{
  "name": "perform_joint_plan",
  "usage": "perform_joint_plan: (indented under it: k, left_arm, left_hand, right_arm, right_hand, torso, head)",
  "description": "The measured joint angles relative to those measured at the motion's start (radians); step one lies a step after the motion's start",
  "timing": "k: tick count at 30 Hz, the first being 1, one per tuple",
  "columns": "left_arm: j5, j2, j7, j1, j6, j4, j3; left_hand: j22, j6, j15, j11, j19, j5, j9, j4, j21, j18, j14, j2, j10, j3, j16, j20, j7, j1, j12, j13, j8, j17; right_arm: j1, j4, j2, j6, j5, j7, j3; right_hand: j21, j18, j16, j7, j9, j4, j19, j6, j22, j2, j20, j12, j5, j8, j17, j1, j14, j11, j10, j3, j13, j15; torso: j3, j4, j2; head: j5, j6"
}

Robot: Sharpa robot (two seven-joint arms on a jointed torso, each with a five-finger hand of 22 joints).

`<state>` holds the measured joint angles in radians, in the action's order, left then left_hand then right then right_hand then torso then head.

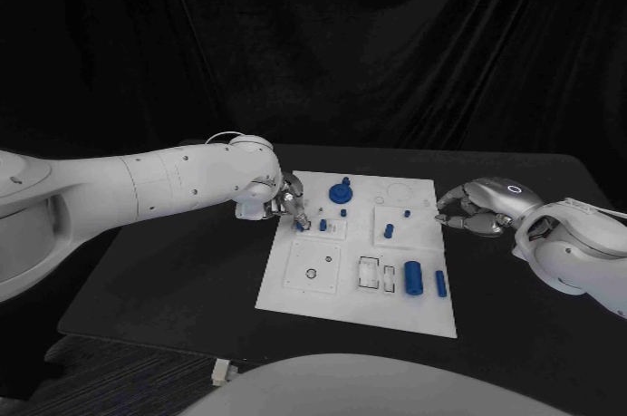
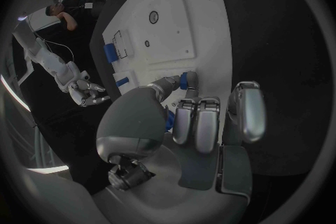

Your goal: Assemble the parts on the task board

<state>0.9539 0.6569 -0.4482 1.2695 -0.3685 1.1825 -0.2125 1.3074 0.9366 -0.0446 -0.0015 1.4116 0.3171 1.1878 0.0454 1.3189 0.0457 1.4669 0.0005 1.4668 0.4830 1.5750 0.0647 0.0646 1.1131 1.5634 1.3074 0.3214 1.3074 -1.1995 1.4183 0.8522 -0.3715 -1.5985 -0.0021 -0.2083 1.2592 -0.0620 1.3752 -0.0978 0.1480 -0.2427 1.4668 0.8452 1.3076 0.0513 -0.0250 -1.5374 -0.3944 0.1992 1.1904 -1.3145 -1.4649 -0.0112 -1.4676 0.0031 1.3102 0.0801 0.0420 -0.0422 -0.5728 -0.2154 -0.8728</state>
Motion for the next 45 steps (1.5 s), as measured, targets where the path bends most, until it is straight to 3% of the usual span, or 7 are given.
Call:
perform_joint_plan:
  k: [14,22,45]
  left_arm:
    - [0.014,-0.002,0.018,-0.002,0.053,0.007,0.000]
    - [0.025,-0.008,0.022,-0.010,0.061,0.002,0.000]
    - [0.032,-0.016,0.024,-0.015,0.074,-0.007,0.001]
  left_hand:
    - [0.000,-0.001,0.000,0.000,0.000,0.000,-0.007,0.009,0.000,0.000,0.000,0.000,0.000,-0.003,0.000,0.000,-0.001,0.000,0.000,0.000,0.000,0.000]
    - [0.000,-0.004,0.000,0.000,0.000,0.000,-0.008,0.009,0.000,0.000,0.000,0.000,0.000,-0.003,0.000,0.000,-0.004,0.000,0.000,0.000,0.000,0.000]
    - [0.000,-0.001,0.000,0.000,0.000,-0.001,-0.008,0.010,0.000,0.000,0.000,0.002,0.000,-0.004,0.000,0.000,-0.005,0.002,0.000,0.000,-0.003,0.000]
  right_arm:
    - [0.001,-0.001,-0.001,0.000,0.000,0.000,0.000]
    - [0.001,-0.001,0.000,0.000,0.000,0.000,0.000]
    - [0.005,-0.001,0.001,0.000,0.000,0.000,0.000]
  right_hand:
    - [0.000,0.000,0.000,0.000,0.000,0.000,0.000,0.000,0.000,0.000,0.000,0.000,0.000,0.000,0.000,0.000,0.000,0.000,0.000,0.000,0.000,0.000]
    - [0.000,0.000,0.000,0.000,0.000,0.000,0.000,0.000,0.000,0.000,0.000,0.000,0.000,0.000,-0.001,0.000,0.000,0.000,0.000,0.000,0.000,0.000]
    - [-0.005,0.000,0.000,-0.001,-0.001,0.000,0.000,0.001,0.000,0.004,0.000,-0.001,0.000,0.000,-0.002,-0.004,0.000,0.000,0.000,0.000,0.000,0.000]
  torso:
    - [0.0000,0.0004,0.000]
    - [0.0000,0.0005,0.000]
    - [-0.0001,0.0002,0.000]
  head:
    - [0.000,0.000]
    - [0.000,0.000]
    - [-0.001,0.000]
